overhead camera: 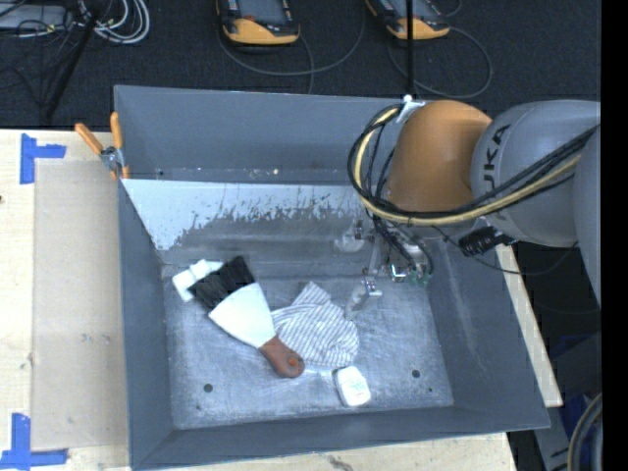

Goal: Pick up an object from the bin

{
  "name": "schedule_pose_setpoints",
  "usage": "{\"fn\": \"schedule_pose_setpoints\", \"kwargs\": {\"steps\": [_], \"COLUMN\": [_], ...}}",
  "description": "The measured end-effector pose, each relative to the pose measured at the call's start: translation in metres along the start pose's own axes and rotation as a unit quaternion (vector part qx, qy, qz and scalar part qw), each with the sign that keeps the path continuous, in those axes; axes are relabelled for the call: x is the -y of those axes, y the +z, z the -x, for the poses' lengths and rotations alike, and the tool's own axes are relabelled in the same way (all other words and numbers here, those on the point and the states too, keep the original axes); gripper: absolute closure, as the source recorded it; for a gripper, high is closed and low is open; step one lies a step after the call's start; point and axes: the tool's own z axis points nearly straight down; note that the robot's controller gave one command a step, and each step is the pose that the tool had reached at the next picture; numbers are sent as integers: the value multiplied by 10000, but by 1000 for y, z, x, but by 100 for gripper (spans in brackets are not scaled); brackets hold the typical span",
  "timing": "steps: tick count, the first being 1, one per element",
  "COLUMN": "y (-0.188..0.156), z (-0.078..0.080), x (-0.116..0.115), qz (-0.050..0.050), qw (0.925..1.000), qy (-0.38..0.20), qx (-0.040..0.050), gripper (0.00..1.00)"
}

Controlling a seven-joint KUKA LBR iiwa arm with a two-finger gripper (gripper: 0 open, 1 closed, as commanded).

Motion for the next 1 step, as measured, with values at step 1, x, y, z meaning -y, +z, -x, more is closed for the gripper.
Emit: {"fn": "schedule_pose_setpoints", "kwargs": {"steps": [1], "y": [-5], "z": [2], "x": [0], "qz": [0], "qw": [10000], "qy": [0], "qx": [35], "gripper": [0]}}
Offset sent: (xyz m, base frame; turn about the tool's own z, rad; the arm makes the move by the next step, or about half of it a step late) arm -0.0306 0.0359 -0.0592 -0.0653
